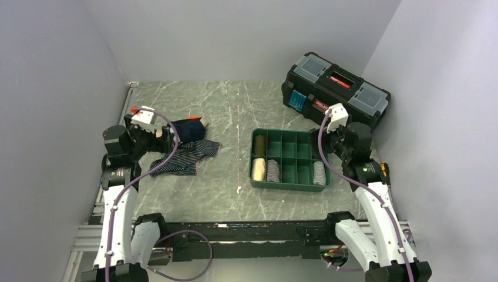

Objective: Roll the underwear
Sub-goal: Move the storage box to the corner of the board.

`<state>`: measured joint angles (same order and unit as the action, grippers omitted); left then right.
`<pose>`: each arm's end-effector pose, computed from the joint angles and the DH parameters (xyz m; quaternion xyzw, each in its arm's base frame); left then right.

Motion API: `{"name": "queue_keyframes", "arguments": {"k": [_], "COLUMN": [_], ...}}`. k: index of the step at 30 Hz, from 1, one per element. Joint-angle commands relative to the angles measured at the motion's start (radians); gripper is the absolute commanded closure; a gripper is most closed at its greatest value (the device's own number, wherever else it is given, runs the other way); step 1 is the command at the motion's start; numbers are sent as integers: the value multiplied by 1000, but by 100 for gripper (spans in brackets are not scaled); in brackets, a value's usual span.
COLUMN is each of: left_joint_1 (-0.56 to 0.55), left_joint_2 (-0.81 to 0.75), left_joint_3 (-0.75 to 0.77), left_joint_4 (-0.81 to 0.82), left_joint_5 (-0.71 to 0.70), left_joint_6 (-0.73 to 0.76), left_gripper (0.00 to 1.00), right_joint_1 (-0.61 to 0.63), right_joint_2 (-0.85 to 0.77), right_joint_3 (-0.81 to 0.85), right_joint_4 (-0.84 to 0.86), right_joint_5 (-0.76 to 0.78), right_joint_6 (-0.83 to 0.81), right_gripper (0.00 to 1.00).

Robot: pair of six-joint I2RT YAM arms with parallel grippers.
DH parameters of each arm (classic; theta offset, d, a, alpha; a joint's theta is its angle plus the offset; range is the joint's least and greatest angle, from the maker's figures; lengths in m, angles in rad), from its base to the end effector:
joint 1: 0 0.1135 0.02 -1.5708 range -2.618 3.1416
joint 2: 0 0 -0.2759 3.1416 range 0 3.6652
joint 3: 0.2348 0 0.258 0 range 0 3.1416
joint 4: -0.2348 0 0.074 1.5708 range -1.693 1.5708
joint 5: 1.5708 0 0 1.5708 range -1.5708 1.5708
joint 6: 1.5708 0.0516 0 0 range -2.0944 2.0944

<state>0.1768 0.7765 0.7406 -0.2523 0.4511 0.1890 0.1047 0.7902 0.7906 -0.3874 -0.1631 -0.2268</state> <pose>0.1925 0.0115 0.3236 0.1386 0.7802 -0.0702 0.6060 0.1905 0.0284 0.3225 -0.1813 0.8083 0.0335 0.5592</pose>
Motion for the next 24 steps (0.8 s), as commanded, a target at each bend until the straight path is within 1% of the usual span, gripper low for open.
{"name": "queue_keyframes", "arguments": {"k": [1,9,11,14,16,17,20,22,24], "left_joint_1": [17,24,23,28,30,31,35,36,36], "left_joint_2": [-17,7,8,3,-1,-4,-14,-13,-7], "left_joint_3": [2,9,18,21,19,20,17,9,14], "left_joint_4": [28,21,8,4,3,2,3,15,7], "left_joint_5": [15,24,20,14,14,15,30,49,61], "left_joint_6": [-1,2,6,6,12,11,5,1,-3], "left_gripper": [1,1,0,0,1,1,1,1,1], "right_joint_1": [-20,-27,-27,-28,-19,-6,65,107,155], "right_joint_2": [-11,-1,6,39,93,136,276,339,383], "right_joint_3": [4,0,1,3,38,69,140,137,124], "right_joint_4": [30,18,7,-40,-130,-174,-265,-261,-222], "right_joint_5": [-17,-97,-139,-248,-330,-335,-243,-209,-145], "right_joint_6": [8,-14,-24,-94,-184,-210,-248,-259,-253], "right_gripper": [0,0,0,0,0,0,0,0,1]}}
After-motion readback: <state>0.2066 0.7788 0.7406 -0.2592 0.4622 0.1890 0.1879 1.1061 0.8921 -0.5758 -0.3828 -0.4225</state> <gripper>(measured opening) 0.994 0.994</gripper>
